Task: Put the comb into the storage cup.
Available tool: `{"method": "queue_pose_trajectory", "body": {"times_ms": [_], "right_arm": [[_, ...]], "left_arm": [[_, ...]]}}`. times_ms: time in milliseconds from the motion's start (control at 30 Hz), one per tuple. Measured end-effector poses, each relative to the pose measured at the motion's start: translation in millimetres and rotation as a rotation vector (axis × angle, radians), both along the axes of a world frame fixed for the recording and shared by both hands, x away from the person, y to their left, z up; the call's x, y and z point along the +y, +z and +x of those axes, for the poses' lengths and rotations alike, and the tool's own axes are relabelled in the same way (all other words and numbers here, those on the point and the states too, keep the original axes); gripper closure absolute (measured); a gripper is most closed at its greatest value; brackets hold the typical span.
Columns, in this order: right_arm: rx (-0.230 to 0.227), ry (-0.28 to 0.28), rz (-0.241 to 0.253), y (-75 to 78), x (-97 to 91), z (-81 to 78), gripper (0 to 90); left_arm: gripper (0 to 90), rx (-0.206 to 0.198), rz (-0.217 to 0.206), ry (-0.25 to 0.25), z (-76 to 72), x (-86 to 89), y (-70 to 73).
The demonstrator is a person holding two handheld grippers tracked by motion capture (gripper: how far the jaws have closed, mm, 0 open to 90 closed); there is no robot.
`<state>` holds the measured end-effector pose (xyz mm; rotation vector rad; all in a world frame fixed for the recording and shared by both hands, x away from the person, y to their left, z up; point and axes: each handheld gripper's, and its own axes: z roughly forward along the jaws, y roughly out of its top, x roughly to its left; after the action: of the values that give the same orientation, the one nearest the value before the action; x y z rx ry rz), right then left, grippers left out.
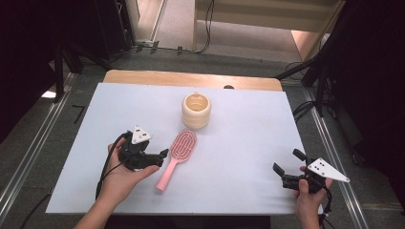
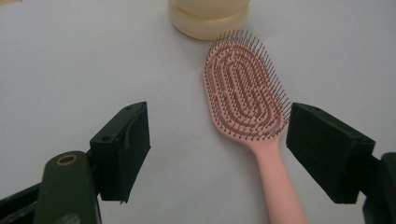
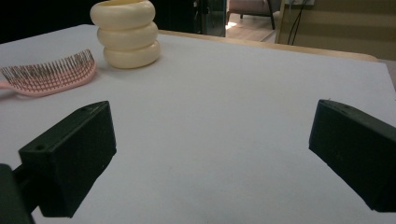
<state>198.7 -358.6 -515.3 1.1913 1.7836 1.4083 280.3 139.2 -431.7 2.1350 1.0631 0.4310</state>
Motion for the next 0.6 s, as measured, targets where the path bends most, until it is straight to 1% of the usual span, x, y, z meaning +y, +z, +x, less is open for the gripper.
{"method": "queue_pose_trajectory", "body": {"times_ms": [33,100,267,400,433,467,500,567,600], "right_arm": [[0.001,-0.001,-0.001,0.0,-0.1,-0.1,0.0],[0.003,-0.001,0.000,0.0,0.0,-0.2,0.0],[0.003,-0.002,-0.001,0.0,0.4,0.1,0.0],[0.003,-0.002,-0.001,-0.1,0.3,0.2,0.0],[0.004,-0.006,0.001,-0.2,0.4,0.1,0.0],[0.004,-0.005,0.000,-0.2,0.3,0.2,0.0],[0.004,-0.005,0.000,-0.2,0.3,0.2,0.0],[0.004,-0.005,0.000,-0.2,0.3,0.1,0.0],[0.005,-0.007,0.001,-0.3,0.3,0.2,0.0]], "left_arm": [[24.9,0.008,0.007,0.001,0.5,-1.8,-0.5],[25.1,0.021,0.008,-0.004,1.2,-4.1,-1.2],[25.6,0.081,0.032,-0.038,5.1,-9.4,-5.2],[25.7,0.103,0.047,-0.047,6.7,-13.8,-8.4],[25.8,0.114,0.052,-0.053,7.1,-15.0,-9.4],[25.8,0.120,0.064,-0.048,7.9,-17.6,-11.5],[25.8,0.120,0.064,-0.048,7.9,-17.6,-11.5],[25.8,0.135,0.067,-0.048,9.2,-19.5,-13.3],[26.2,0.135,0.080,-0.054,9.5,-20.1,-13.5]]}}
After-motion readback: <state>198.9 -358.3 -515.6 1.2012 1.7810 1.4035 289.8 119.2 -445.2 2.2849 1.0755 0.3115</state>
